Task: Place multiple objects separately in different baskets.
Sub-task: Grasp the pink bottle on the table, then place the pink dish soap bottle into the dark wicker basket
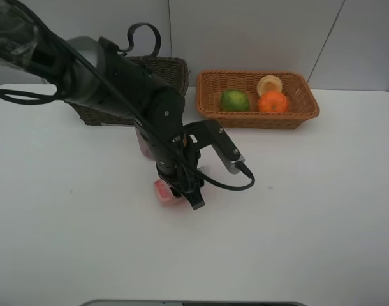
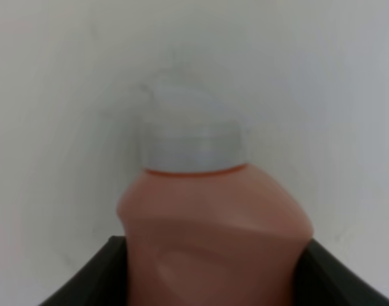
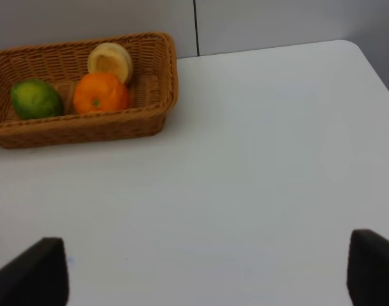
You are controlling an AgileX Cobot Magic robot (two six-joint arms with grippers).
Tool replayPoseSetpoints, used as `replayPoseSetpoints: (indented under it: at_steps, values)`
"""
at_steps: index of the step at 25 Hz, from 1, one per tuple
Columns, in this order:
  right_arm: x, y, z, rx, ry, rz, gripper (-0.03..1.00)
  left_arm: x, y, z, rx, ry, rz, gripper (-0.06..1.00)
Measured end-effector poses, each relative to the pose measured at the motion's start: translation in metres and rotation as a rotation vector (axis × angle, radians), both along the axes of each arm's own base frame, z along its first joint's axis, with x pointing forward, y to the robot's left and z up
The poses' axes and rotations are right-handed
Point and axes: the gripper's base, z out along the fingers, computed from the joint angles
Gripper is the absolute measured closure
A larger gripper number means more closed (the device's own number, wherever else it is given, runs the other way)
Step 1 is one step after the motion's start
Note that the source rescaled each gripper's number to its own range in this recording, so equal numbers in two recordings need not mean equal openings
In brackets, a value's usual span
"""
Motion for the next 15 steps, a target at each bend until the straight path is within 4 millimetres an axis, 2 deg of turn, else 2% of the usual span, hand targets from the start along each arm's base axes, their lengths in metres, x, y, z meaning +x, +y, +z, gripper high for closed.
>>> replayPoseSetpoints:
  at_steps: [6,10,12,15]
  values:
    - [0.000,0.000,0.000,0.000,0.000,0.000,0.07,0.004,-0.001,0.070,-0.028,-0.057,0.011,0.34]
    - [0.000,0.000,0.000,0.000,0.000,0.000,0.07,0.014,0.005,0.107,-0.062,-0.160,0.014,0.34]
    - [0.000,0.000,0.000,0.000,0.000,0.000,0.07,0.024,0.013,0.117,-0.088,-0.212,0.036,0.34]
    - [0.000,0.000,0.000,0.000,0.000,0.000,0.07,0.043,0.027,0.122,-0.129,-0.265,0.097,0.34]
